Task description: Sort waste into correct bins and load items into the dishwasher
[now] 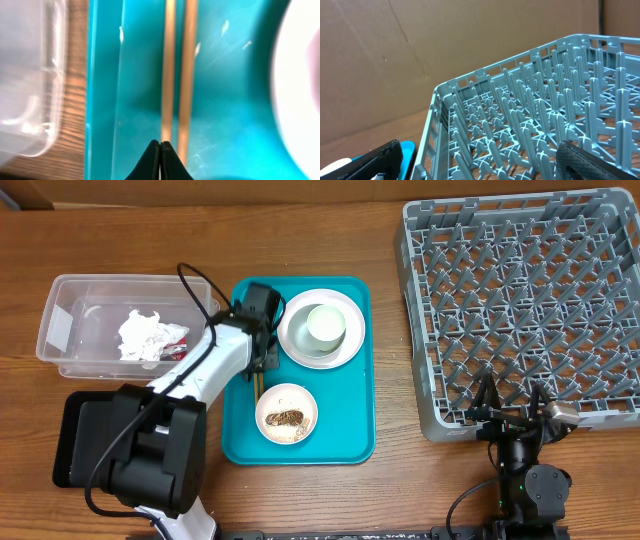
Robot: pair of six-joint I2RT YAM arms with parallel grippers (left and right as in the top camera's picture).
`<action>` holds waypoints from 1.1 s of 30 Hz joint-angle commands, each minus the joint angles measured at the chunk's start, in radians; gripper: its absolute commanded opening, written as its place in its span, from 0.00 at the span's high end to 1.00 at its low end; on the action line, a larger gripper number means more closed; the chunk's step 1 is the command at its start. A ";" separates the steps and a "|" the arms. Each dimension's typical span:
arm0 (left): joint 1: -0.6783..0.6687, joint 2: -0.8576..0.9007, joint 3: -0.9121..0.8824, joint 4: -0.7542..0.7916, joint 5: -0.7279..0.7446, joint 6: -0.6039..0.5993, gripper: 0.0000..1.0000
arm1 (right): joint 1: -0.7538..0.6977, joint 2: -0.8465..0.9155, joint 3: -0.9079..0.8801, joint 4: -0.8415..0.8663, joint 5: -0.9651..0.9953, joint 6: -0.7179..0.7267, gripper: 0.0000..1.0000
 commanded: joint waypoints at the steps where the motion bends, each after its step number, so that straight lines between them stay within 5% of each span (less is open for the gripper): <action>1: 0.005 -0.022 0.118 -0.056 0.015 0.021 0.96 | -0.003 -0.011 -0.010 0.005 0.010 -0.006 0.00; 11: -0.050 -0.022 0.212 -0.311 0.337 0.003 0.96 | -0.003 -0.011 -0.010 0.005 0.010 -0.006 0.00; 33: -0.363 -0.022 0.190 -0.440 0.198 -0.152 0.90 | -0.003 -0.011 -0.010 0.005 0.010 -0.006 0.00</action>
